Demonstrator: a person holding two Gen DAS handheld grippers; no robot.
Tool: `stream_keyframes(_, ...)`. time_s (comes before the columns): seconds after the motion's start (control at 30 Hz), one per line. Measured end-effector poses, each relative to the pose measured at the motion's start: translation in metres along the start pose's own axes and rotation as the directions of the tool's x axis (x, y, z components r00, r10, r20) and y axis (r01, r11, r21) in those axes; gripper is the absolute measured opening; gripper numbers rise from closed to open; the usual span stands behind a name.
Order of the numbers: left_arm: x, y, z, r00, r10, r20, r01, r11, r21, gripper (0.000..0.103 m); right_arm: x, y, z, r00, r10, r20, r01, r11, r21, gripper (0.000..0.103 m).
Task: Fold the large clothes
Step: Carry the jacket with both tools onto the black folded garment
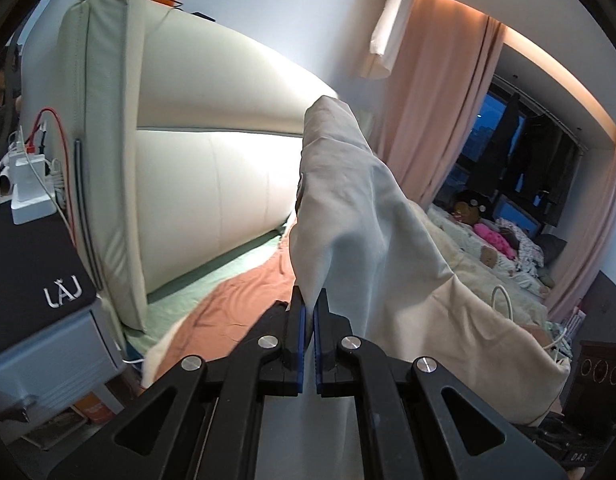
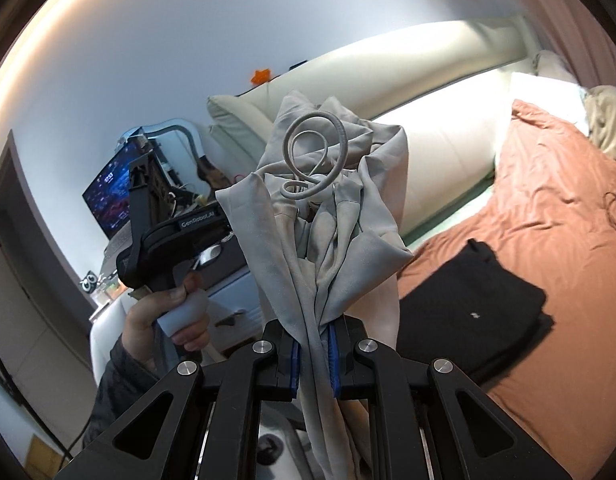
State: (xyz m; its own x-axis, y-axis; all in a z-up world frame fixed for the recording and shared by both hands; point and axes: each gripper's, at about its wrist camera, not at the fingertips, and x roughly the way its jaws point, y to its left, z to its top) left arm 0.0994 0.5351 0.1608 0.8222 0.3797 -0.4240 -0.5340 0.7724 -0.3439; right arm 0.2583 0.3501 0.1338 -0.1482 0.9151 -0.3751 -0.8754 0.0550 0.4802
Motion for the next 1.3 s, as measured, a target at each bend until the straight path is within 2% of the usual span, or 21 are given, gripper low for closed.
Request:
stream_keyframes(0.2,0.038,0.014,0.008,0.999,0.043,-0.031,-0.043,0.999,0.022,0.005,0.049,-0.019,-0.003,0.997,0.054,-0.048,-0.053,0.998,0.029,0.012)
stream_keyframes(0.4,0.112,0.012,0.015,0.995,0.056,-0.088,-0.054,0.998,0.027,0.005,0.086,-0.069,-0.010,0.994,0.072,-0.080,-0.064,0.994,0.093,0.012)
stream_keyframes(0.57,0.176,0.003,0.008,0.987,0.071,-0.145,-0.066,0.997,0.037,0.005,0.092,-0.129,-0.011,0.996,0.045,-0.083,-0.031,0.986,0.162,0.012)
stream_keyframes(0.87,0.257,-0.016,-0.007,0.970,0.116,-0.213,-0.096,0.990,0.104,0.005,0.093,-0.231,-0.035,0.997,0.014,-0.069,0.007,0.955,0.295,0.012)
stream_keyframes(0.97,0.286,-0.015,-0.022,0.951,0.167,-0.260,-0.131,0.980,0.150,0.006,0.100,-0.261,-0.049,0.998,-0.005,-0.069,0.028,0.940,0.341,0.012)
stream_keyframes(1.03,0.295,-0.007,-0.036,0.937,0.208,-0.282,-0.167,0.973,0.161,0.006,0.111,-0.287,-0.064,0.996,-0.032,-0.082,0.061,0.921,0.384,0.012)
stream_keyframes(1.1,0.295,0.004,-0.048,0.928,0.204,-0.313,-0.168,0.976,0.138,0.007,0.119,-0.312,-0.080,0.994,-0.058,-0.092,0.092,0.897,0.432,0.012)
stream_keyframes(1.2,0.283,0.015,-0.068,0.913,0.229,-0.338,-0.189,0.971,0.145,0.008,0.124,-0.337,-0.096,0.996,-0.048,-0.078,0.080,0.868,0.491,0.012)
stream_keyframes(1.3,0.258,0.030,-0.090,0.904,0.226,-0.364,-0.193,0.973,0.126,0.009,0.124,-0.335,-0.096,0.992,-0.076,-0.096,0.113,0.873,0.475,0.012)
